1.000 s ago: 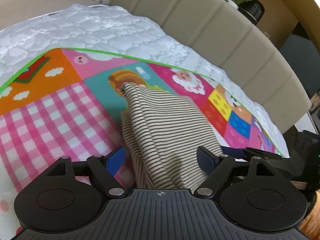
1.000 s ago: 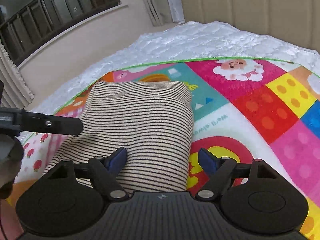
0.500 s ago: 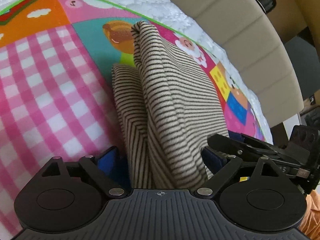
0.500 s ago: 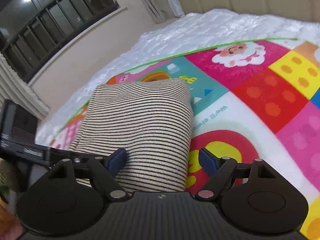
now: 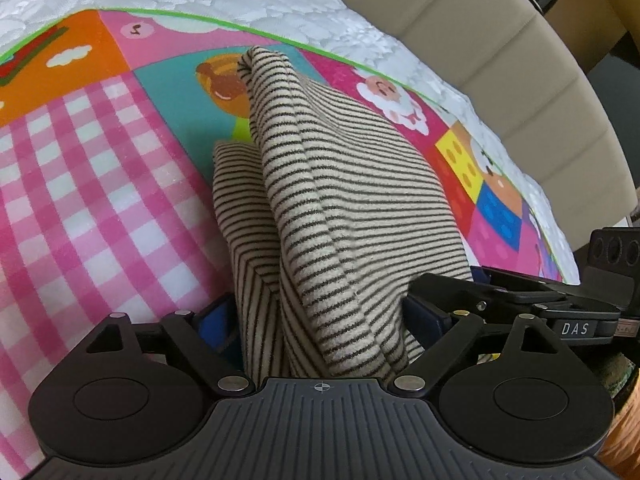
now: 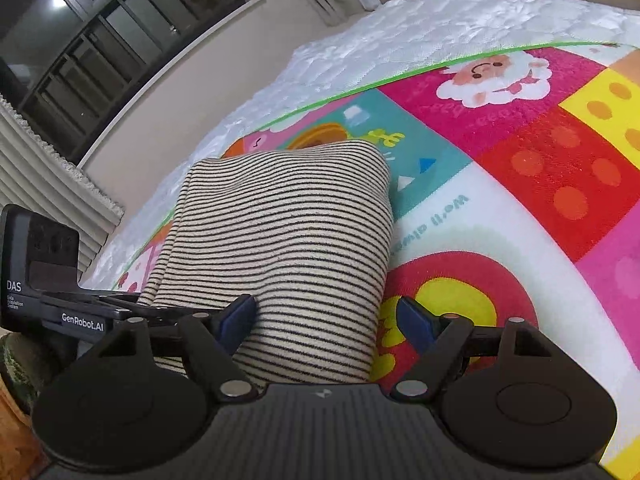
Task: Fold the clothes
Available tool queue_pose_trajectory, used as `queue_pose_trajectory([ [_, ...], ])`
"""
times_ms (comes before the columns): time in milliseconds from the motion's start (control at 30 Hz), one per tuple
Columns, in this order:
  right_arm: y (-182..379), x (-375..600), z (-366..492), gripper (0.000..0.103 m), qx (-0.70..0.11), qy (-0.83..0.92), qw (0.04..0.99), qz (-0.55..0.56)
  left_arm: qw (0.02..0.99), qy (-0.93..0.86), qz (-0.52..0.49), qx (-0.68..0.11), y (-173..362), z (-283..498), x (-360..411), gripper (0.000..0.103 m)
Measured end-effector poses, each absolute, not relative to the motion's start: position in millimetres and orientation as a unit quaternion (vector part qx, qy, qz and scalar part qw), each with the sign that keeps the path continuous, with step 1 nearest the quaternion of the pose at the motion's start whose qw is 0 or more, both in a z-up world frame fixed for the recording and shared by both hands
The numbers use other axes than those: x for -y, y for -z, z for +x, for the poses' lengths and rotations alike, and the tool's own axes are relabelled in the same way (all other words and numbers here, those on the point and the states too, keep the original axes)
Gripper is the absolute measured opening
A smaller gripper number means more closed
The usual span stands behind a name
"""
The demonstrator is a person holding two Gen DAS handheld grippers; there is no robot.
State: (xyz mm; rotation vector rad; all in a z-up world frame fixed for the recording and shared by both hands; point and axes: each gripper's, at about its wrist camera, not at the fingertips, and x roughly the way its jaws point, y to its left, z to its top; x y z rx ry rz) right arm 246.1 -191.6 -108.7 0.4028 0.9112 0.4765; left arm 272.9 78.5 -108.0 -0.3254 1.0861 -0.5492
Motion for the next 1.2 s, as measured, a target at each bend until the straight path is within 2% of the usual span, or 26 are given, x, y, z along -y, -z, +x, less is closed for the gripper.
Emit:
queue_pose_trajectory([
  [167,108.0,189.6,249.0,0.067,-0.433,-0.231,0.849,0.197,0.807,0.26,-0.159,-0.506,108.6,274.0,-78.1,0.086],
  [500,103.7,175.2,271.9,0.063,-0.431,-0.241,0.833,0.248,0.818,0.258,-0.193,-0.477,102.8,273.5,-96.4,0.071],
  [767,75.3,93.8,329.3,0.062,-0.386,-0.321,0.842,0.197,0.858,0.183,-0.238,-0.417,72.7,281.8,-168.7,0.07],
  [967,82.4,47.4,372.7,0.063,-0.374,-0.321,0.86,0.132,0.871,0.123,-0.264,-0.396,83.4,304.7,-207.2,0.073],
  [1033,92.3,42.9,377.2,0.068,-0.382,-0.292,0.872,0.094,0.867,0.101,-0.261,-0.413,90.3,310.3,-210.9,0.069],
  [1067,93.4,47.9,374.0,0.076,-0.379,-0.287,0.874,0.095,0.869,0.094,-0.255,-0.414,88.4,310.4,-212.6,0.069],
  [1200,84.0,68.8,343.9,0.085,-0.36,-0.277,0.888,0.074,0.915,0.099,-0.21,-0.331,31.5,292.7,-222.9,0.072],
])
